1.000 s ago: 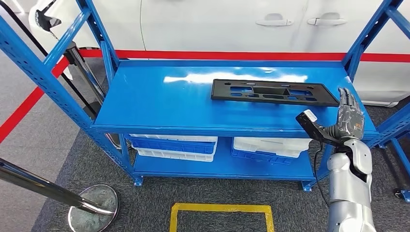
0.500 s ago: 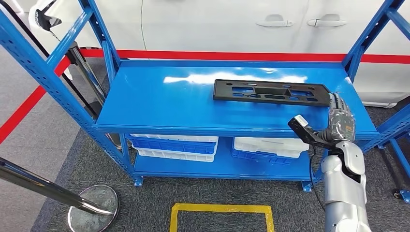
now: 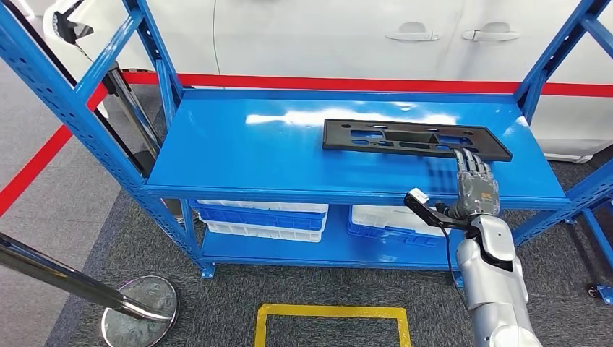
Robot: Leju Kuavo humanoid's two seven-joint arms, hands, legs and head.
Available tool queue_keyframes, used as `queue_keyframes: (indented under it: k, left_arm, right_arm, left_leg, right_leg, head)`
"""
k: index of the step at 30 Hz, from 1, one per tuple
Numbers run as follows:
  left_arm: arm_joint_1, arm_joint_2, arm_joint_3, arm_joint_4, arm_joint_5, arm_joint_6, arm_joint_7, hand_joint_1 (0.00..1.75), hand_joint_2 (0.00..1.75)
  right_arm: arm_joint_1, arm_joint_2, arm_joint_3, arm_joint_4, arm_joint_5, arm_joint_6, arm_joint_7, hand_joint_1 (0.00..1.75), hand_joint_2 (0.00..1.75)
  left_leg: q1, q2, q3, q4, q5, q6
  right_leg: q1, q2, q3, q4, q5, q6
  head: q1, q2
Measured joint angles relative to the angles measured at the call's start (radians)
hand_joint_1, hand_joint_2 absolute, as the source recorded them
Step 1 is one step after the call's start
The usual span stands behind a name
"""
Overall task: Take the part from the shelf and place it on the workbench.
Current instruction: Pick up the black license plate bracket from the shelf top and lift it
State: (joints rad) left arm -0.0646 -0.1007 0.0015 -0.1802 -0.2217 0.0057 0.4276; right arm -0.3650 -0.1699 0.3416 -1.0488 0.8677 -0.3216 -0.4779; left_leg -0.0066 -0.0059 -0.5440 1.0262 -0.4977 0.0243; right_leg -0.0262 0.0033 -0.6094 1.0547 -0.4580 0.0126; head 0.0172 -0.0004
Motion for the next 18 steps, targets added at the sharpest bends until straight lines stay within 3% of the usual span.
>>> queue_keyframes:
  k: [5,9,12,14,16,17,18]
  left_arm:
    - [-0.002,0.0,0.0,0.0,-0.017,-0.008,-0.003,0.0,0.0]
    - [-0.003,0.001,0.0,0.0,-0.021,-0.01,-0.006,0.0,0.0]
    - [-0.004,0.0,0.0,0.0,-0.022,-0.011,-0.006,0.0,0.0]
    - [-0.004,-0.002,0.0,0.0,-0.022,-0.013,-0.006,0.0,0.0]
    - [-0.004,-0.002,0.0,0.0,-0.022,-0.013,-0.006,0.0,0.0]
    - [-0.003,-0.002,0.001,0.0,-0.022,-0.012,-0.006,0.0,0.0]
    - [-0.002,-0.002,0.001,0.0,-0.022,-0.012,-0.006,0.0,0.0]
  right_arm:
    - [-0.027,0.026,0.037,0.049,0.011,-0.031,0.017,0.0,1.75]
    - [-0.037,0.047,0.052,0.077,0.01,-0.042,0.017,0.0,1.75]
    - [-0.041,0.055,0.054,0.085,-0.003,-0.052,0.016,0.0,1.75]
    - [-0.044,0.055,0.054,0.086,-0.027,-0.055,0.011,0.0,1.75]
    - [-0.044,0.05,0.054,0.085,-0.052,-0.05,0.006,0.0,1.75]
    - [-0.043,0.048,0.054,0.083,-0.061,-0.045,0.004,0.0,1.75]
    - [-0.043,0.045,0.054,0.079,-0.07,-0.039,0.001,0.0,1.75]
  left_leg:
    - [-0.001,0.0,-0.001,0.002,-0.001,0.001]
    - [-0.004,-0.001,-0.009,0.007,-0.002,0.014]
    - [0.004,0.001,0.011,-0.029,0.017,0.027]
    - [0.009,0.004,0.022,-0.047,0.028,0.033]
    - [0.011,0.005,0.022,-0.047,0.027,0.035]
    - [0.012,0.004,0.023,-0.044,0.024,0.033]
    - [0.014,0.004,0.024,-0.04,0.02,0.029]
  right_leg:
    - [-0.002,-0.001,0.001,-0.002,0.001,0.001]
    - [-0.007,-0.003,0.002,-0.008,0.006,0.01]
    - [-0.004,-0.003,0.002,-0.006,0.001,0.017]
    - [-0.004,-0.002,-0.039,0.079,-0.045,0.02]
    - [-0.007,-0.002,-0.106,0.208,-0.096,0.027]
    - [-0.01,-0.002,-0.126,0.242,-0.099,0.03]
    - [-0.013,-0.003,-0.129,0.237,-0.082,0.035]
  head:
    - [0.0,0.0]
    - [0.0,0.0]
    - [0.0,0.0]
    - [0.001,0.0]
    - [0.001,0.0]
    - [0.0,0.0]
    - [0.0,0.0]
